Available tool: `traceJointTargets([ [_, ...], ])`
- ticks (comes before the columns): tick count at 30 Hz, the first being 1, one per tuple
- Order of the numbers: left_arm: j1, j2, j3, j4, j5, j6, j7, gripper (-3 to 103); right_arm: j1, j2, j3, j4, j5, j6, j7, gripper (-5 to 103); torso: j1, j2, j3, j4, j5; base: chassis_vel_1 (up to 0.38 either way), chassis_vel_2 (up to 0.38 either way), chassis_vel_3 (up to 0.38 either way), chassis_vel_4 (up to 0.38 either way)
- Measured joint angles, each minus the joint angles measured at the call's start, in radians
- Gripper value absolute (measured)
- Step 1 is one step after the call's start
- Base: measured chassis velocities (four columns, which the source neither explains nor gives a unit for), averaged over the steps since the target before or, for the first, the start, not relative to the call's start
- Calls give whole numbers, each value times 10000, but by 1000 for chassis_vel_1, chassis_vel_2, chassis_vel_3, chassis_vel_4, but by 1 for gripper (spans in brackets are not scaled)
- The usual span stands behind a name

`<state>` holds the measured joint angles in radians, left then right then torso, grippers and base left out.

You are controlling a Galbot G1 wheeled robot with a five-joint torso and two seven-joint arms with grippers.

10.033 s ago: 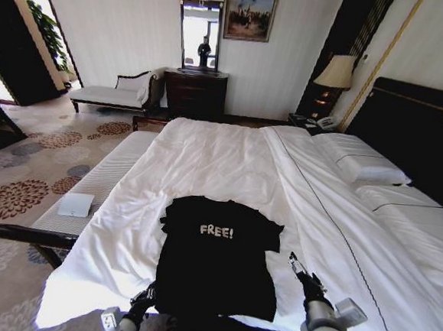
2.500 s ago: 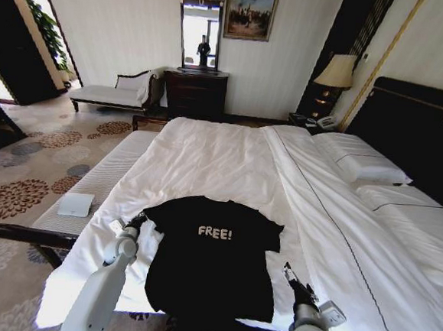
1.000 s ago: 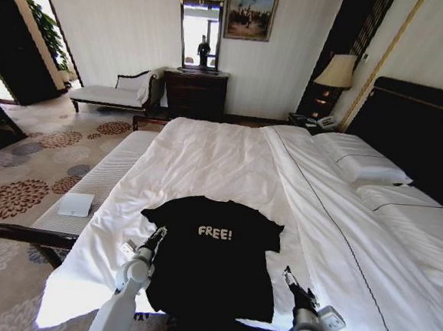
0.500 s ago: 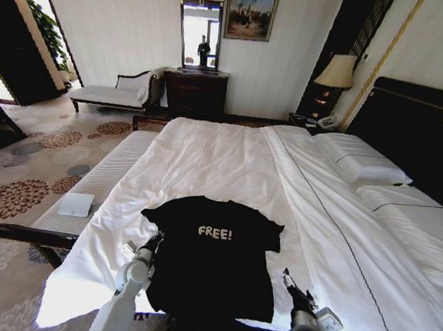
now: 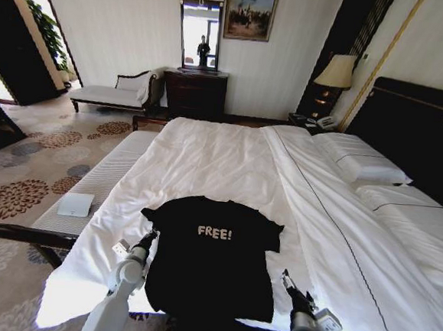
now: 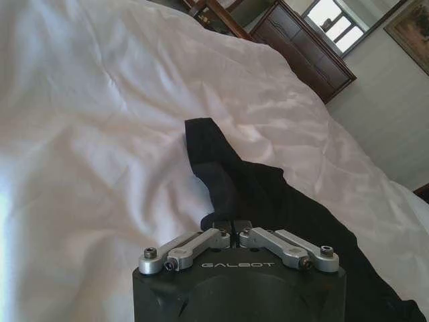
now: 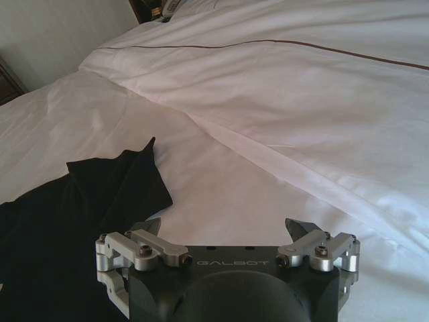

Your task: Fold the clothes on the bed.

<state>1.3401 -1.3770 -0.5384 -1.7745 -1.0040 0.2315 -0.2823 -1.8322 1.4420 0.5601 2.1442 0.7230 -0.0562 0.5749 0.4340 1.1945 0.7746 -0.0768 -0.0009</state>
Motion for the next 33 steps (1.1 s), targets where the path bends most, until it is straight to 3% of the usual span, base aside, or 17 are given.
traceJointTargets([
  [2,130,43,-63,-115,41,-59,6,10,0,39,-30,-34,-60,0,-42,100,0,0,0,2,2,0,0,0,0],
  [5,183,45,-78,-138,93,-90,10,15,-2,68,-56,-42,-105,2,-62,100,0,0,0,1,1,0,0,0,0],
  [11,290,14,-110,-209,234,-135,15,43,-86,108,-66,-4,-168,19,-81,100,0,0,0,-1,1,0,0,0,0],
  [13,328,16,-126,-264,236,-135,7,43,-103,107,-58,14,-169,24,-82,100,0,0,0,-1,1,0,0,0,0],
  [17,889,122,-306,-842,248,-202,-106,65,-138,49,28,125,-125,46,-84,100,0,1,0,0,1,0,0,0,0],
  [19,976,131,-334,-920,263,-214,-126,65,-130,37,42,133,-108,48,-83,100,0,1,0,0,1,0,0,0,0],
  [22,1599,179,-510,-1495,637,-355,-282,81,21,-76,152,169,140,94,-67,100,0,1,0,1,2,0,0,0,0],
  [26,1936,266,-568,-1790,1038,-546,-315,92,124,-182,288,175,376,238,-117,100,-1,1,0,2,3,0,0,0,0],
  [28,2088,337,-634,-2105,825,-563,-316,98,210,-336,484,110,753,621,-553,100,0,0,-1,-3,0,0,0,0,0],
  [30,2146,343,-683,-2236,666,-541,-318,100,264,-404,534,60,942,762,-737,100,0,1,-1,-4,1,0,0,0,0],
  [33,2580,275,-969,-2889,109,-444,-263,100,806,-756,637,-298,2087,1321,-1728,100,0,1,0,-1,4,0,0,0,0],
])
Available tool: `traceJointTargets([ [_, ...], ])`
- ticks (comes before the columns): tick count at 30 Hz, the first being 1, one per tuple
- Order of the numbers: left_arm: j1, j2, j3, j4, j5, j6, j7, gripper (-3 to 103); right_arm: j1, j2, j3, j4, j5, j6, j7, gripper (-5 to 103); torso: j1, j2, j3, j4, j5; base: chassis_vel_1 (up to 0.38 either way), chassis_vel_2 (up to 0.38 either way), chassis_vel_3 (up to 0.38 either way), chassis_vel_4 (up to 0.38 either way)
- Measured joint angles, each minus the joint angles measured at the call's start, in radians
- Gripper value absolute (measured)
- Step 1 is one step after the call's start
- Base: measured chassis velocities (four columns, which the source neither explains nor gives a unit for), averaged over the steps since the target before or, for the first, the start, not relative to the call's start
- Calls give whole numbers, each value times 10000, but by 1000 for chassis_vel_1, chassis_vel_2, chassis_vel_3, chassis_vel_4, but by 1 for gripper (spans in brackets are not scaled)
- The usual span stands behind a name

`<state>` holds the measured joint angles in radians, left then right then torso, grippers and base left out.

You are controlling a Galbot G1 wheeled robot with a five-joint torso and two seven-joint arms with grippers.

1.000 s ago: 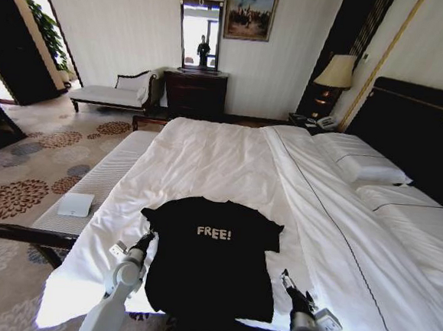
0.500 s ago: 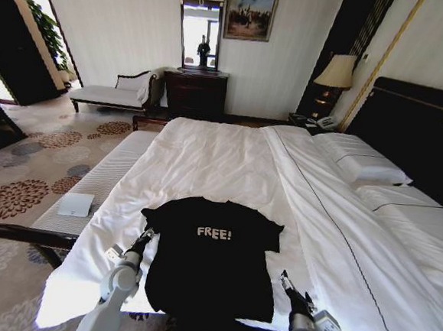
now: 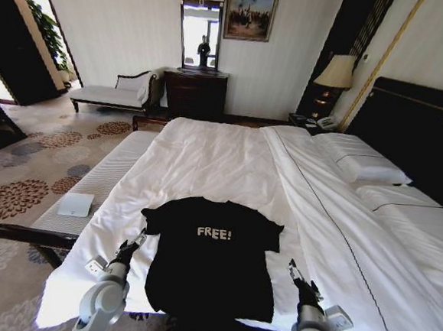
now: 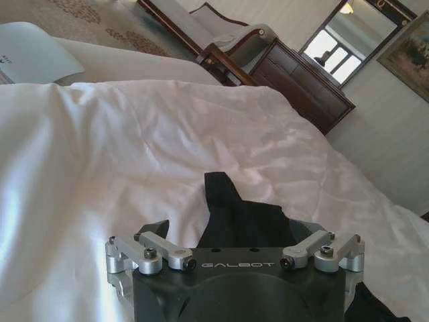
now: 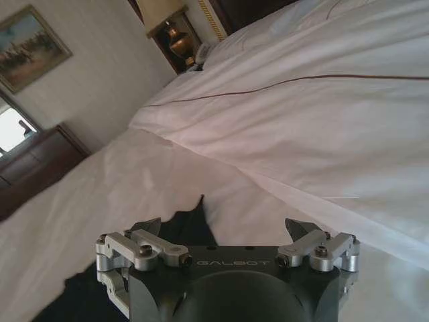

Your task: Fold the clothes on the bed.

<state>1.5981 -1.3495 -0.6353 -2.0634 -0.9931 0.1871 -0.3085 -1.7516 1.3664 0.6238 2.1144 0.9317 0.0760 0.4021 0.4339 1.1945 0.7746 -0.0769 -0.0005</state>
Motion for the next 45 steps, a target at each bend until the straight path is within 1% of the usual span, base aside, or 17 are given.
traceJointTargets([
  [2,77,-36,-37,-87,-10,5,20,100,115,-51,-4,-57,195,69,-123,100,0,0,-1,2,1,0,0,0,0],
  [4,396,-293,-187,-458,177,16,87,100,588,-237,-138,-323,1053,234,-492,100,0,0,0,3,-1,0,0,0,0],
  [7,522,-436,-238,-622,380,33,93,100,791,-302,-213,-539,1326,285,-711,100,0,0,0,4,-1,0,0,0,0],
  [8,694,-605,-290,-842,652,105,53,100,1002,-360,-291,-848,1614,298,-858,100,0,0,0,-1,-2,0,0,0,0],
  [11,970,-737,-376,-1230,860,187,3,100,1273,-449,-398,-1062,2099,281,-781,100,0,0,0,-3,-2,0,0,0,0],
  [15,1360,-1094,-870,-2027,1099,435,44,100,1991,-715,-645,-1435,3022,198,-321,100,0,0,0,3,0,0,0,0,0],
  [18,1387,-1237,-1036,-2153,1197,505,138,100,2173,-858,-725,-1580,3171,196,-249,100,0,-1,0,2,1,0,0,0,0],
  [20,1360,-1361,-1156,-2181,1407,529,301,100,2392,-1167,-787,-1825,3267,183,-270,100,0,0,0,0,-2,0,0,0,0],
  [25,1476,-1363,-1200,-2244,1465,530,345,100,2591,-1533,-796,-2110,3215,133,-315,100,1,-1,0,0,-1,0,0,0,0],
  [27,1557,-1195,-1238,-2275,1416,504,359,100,2681,-1884,-753,-2119,3377,-106,-586,100,0,-1,0,1,-2,0,0,0,0],
  [32,1435,-768,-1072,-2187,1128,457,202,100,2716,-2023,-728,-2166,3276,-225,-1066,100,0,0,0,2,-2,0,0,0,0],
  [35,1421,-128,-592,-2427,624,413,-76,100,2329,-2086,-726,-2080,2405,-146,-1701,100,2,-1,0,-1,-4,0,0,0,0],
  [37,1473,-3,-529,-2520,527,400,-102,100,2228,-2086,-717,-2076,2195,-108,-1877,100,1,-1,0,-2,-4,0,0,0,0],
  [38,1661,350,-440,-2784,233,341,-117,100,2062,-2068,-699,-2122,1705,53,-2263,100,1,0,0,-2,-1,0,0,0,0],
  [40,1841,684,-424,-3098,-137,300,-129,100,1947,-1994,-677,-2193,1403,214,-2587,100,0,0,-1,-1,2,0,0,0,0],
  [43,2003,831,-424,-3445,-219,293,-134,100,1891,-2082,-649,-2215,1528,301,-2850,100,0,0,-1,-2,0,0,0,0,0],
  [45,2133,841,-425,-3587,203,200,91,100,2125,-2450,-645,-2412,2077,262,-3166,100,0,0,-1,-2,-4,0,0,0,0],
])
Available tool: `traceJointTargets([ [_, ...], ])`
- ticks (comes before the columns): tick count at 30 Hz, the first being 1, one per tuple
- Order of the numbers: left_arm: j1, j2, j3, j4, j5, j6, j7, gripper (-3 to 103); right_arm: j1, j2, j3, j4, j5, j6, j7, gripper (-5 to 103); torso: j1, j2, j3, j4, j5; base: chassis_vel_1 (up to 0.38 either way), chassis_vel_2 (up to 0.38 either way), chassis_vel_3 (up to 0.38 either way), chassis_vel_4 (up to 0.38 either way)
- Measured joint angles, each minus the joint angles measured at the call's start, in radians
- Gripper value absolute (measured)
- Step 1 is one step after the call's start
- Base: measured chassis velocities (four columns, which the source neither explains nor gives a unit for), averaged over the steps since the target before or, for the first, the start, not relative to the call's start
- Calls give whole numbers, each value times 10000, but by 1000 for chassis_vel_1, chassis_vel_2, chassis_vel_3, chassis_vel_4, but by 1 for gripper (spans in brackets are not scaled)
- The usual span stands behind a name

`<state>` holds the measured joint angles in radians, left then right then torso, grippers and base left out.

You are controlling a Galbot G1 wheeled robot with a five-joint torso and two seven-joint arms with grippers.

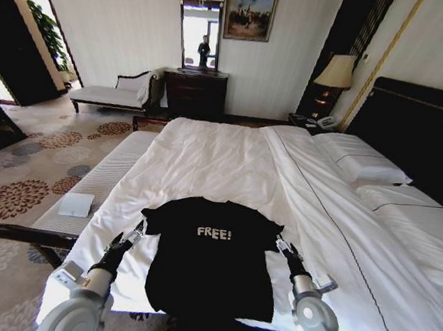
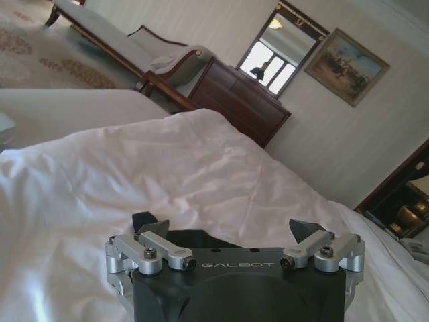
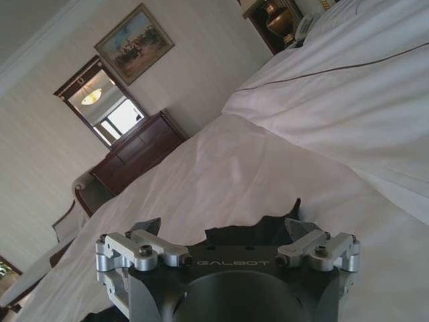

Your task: Fold the clothes on the bed.

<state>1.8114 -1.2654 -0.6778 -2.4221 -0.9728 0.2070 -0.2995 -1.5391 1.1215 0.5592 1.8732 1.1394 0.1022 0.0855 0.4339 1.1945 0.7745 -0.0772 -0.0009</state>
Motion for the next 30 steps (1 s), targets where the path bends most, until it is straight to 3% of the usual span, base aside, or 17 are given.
traceJointTargets([
  [5,319,-404,150,75,1017,-202,473,100,1085,-686,-204,-1004,1126,-262,-167,100,0,-1,0,8,4,0,0,0,0],
  [13,302,-1309,55,289,1690,-350,587,100,2623,-1374,-835,-3271,1444,-1004,-430,100,0,0,1,0,6,0,0,0,0],
  [18,311,-1546,-170,447,1768,-410,584,100,3632,-1351,-1209,-4546,1526,-1074,-734,100,1,-1,2,4,6,0,0,0,0],
  [24,224,-1859,-186,613,1997,-422,439,100,4567,-1005,-1473,-5609,1760,-1194,-1730,103,1,-1,1,4,3,0,0,0,0],
  [28,277,-1880,-190,689,2016,-429,403,100,4666,-825,-1553,-5803,1682,-1204,-1881,96,1,-1,1,4,3,0,0,0,0],
  [30,291,-1875,-205,761,1999,-435,372,100,4663,-723,-1617,-5904,1504,-1199,-1971,88,2,-1,1,3,2,0,0,0,0],
])
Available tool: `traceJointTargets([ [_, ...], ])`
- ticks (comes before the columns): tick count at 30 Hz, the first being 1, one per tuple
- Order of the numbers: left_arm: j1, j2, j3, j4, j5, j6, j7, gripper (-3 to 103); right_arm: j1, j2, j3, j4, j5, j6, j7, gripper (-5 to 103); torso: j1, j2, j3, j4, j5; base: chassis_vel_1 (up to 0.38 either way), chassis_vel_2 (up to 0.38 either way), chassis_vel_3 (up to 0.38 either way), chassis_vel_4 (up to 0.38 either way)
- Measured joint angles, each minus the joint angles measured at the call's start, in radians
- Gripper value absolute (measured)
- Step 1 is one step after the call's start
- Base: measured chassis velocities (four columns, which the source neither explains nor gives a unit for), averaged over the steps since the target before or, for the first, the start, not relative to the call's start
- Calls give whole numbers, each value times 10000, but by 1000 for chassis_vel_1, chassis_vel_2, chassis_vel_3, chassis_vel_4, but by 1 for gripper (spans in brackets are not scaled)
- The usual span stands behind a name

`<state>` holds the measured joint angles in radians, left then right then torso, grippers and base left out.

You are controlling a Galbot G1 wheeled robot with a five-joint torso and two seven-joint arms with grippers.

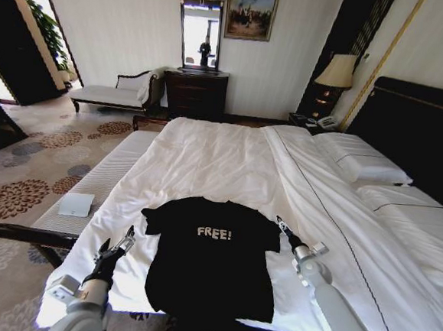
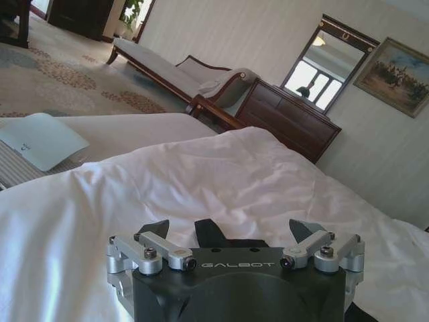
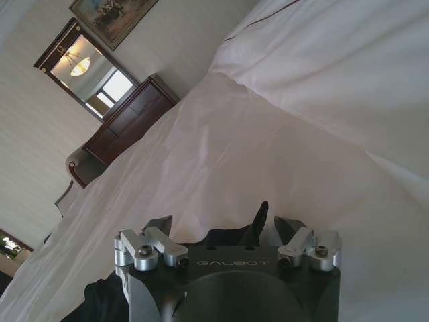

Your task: Fold the clothes on the bed.

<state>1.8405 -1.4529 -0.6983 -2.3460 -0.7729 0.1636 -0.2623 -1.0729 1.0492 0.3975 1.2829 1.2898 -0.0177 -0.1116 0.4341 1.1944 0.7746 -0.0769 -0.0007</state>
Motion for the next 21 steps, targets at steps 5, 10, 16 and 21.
traceJointTargets([
  [5,-50,80,-32,32,-65,-1,-73,100,-153,144,2,155,-167,13,-29,71,-1,0,0,0,0,0,0,0,0],
  [10,-107,89,15,88,-94,0,-113,100,-387,215,114,439,-295,47,-16,55,-1,0,-1,-1,0,0,0,0,0],
  [16,-123,15,136,342,-85,-33,-112,100,-687,322,315,716,-441,222,192,28,-1,0,-1,0,-1,0,0,0,0],
  [21,-230,-4,142,572,-105,-97,-104,100,-828,383,386,819,-673,374,356,12,-1,0,-1,0,0,0,0,0,0],
])
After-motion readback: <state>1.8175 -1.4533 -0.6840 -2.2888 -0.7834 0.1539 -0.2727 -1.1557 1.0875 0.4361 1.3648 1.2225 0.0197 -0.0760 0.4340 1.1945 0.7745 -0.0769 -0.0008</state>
